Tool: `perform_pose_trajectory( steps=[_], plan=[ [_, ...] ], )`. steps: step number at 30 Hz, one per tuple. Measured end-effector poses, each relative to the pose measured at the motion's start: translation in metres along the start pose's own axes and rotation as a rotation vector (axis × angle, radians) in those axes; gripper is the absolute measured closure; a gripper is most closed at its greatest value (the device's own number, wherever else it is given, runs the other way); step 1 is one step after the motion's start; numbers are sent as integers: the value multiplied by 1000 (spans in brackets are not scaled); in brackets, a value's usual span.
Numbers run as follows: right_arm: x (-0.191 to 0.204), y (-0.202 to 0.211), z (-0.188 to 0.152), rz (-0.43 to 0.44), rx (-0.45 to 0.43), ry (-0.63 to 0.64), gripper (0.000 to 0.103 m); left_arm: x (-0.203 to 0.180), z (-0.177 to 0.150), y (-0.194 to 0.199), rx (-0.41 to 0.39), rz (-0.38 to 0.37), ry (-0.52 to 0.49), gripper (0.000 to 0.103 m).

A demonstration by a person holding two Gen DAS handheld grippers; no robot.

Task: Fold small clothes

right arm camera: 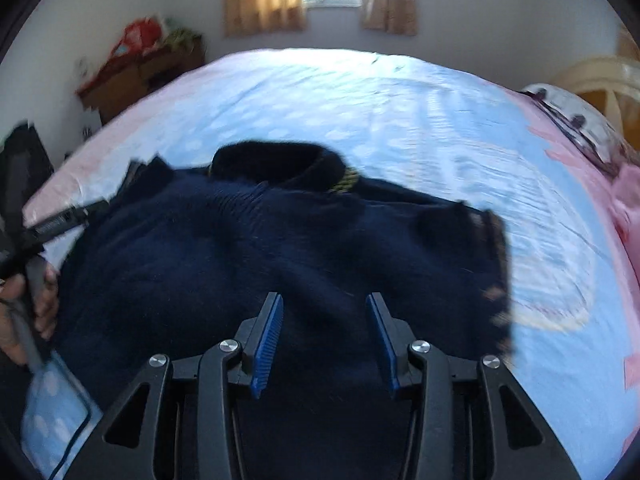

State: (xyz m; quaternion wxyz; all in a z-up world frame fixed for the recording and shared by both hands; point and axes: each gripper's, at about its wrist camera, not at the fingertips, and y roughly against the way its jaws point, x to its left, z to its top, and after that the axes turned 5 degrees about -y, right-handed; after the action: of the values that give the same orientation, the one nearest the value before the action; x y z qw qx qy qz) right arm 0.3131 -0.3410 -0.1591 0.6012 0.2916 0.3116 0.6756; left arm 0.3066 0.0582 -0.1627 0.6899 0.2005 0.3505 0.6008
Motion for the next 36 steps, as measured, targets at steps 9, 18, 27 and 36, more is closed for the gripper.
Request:
perform_pose_trajectory(
  steps=[9, 18, 27, 36],
  plan=[
    [10, -45, 7, -51, 48, -21, 52, 4, 0, 0, -3, -34, 22, 19],
    [52, -10, 18, 9, -36, 70, 53, 0, -29, 42, -100, -27, -54, 9],
    [101, -48, 42, 48, 24, 112, 55, 0, -31, 33, -29, 9, -88, 8],
    [166, -95, 99, 180, 60, 92, 82, 24, -36, 36, -50, -127, 43, 8]
  ],
)
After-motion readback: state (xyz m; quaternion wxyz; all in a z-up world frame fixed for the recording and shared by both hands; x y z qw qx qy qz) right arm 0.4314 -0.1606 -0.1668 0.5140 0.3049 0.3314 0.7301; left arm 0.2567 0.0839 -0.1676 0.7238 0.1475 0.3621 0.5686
